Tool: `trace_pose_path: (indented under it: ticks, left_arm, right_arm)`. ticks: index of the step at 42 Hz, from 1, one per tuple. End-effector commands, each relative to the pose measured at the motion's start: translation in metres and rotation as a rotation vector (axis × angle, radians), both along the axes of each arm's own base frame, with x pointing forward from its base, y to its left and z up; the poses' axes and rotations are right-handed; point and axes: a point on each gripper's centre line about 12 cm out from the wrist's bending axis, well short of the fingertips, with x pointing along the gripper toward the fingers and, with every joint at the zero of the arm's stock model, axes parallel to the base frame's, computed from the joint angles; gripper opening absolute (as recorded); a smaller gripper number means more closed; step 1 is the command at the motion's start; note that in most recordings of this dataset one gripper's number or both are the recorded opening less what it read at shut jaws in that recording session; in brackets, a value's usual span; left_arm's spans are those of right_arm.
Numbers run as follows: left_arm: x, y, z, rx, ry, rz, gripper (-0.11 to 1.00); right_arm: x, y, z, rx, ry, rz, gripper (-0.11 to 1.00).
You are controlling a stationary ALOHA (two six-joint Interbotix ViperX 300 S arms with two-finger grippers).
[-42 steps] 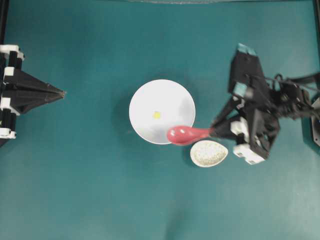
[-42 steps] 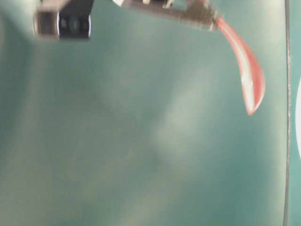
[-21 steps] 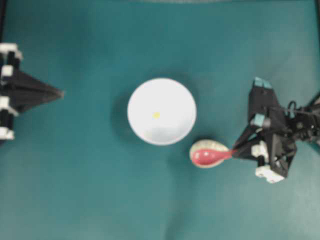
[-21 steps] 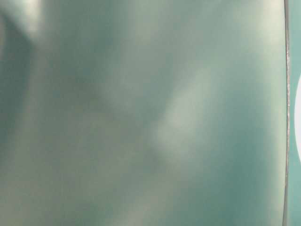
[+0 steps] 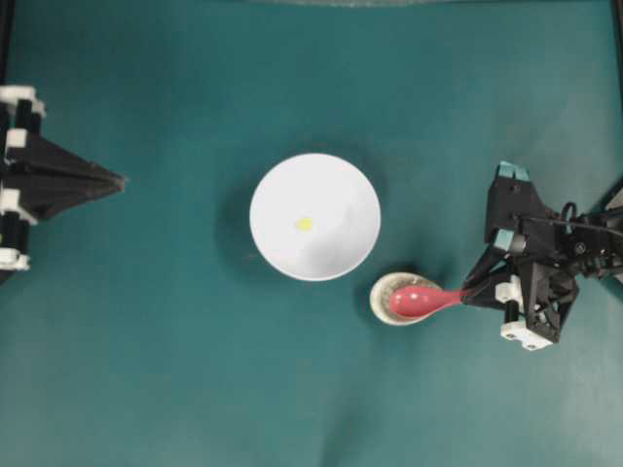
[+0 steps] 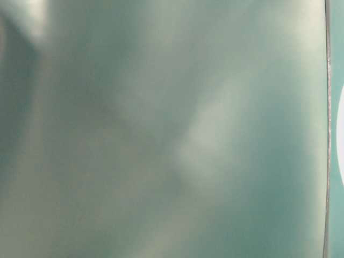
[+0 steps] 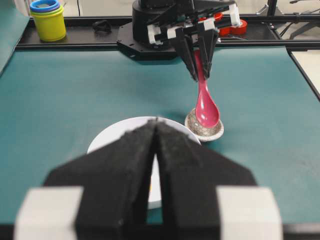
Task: Scoop the yellow hexagonal prism block from the bowl with a spoon using the right arm.
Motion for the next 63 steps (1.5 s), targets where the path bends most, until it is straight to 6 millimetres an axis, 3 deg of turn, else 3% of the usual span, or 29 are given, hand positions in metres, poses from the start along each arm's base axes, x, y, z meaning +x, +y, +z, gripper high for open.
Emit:
trace_pose_path:
  ticks: [1, 25, 35, 42, 54, 63]
  left_arm:
    - [0.003, 0.000, 0.003, 0.003, -0.006, -0.001, 0.00]
    - [0.002, 0.000, 0.003, 0.003, -0.003, -0.001, 0.00]
    - [0.002, 0.000, 0.002, 0.003, -0.003, -0.001, 0.00]
    - [0.002, 0.000, 0.001, 0.003, 0.000, -0.001, 0.00]
    - [0.002, 0.000, 0.000, 0.003, 0.003, -0.001, 0.00]
    - [0.002, 0.000, 0.000, 0.001, 0.003, 0.001, 0.00]
  right_arm:
    - [0.004, 0.001, 0.002, 0.000, -0.012, 0.003, 0.23]
    - [0.008, 0.001, 0.002, -0.015, -0.034, 0.013, 0.23]
    - [0.006, 0.000, 0.003, -0.037, -0.042, 0.032, 0.51]
    - [0.008, -0.001, 0.004, -0.073, -0.070, 0.061, 0.51]
    - [0.011, -0.001, 0.007, -0.169, -0.259, 0.166, 0.51]
    - [-0.006, -0.008, -0.006, -0.144, -0.422, 0.154, 0.51]
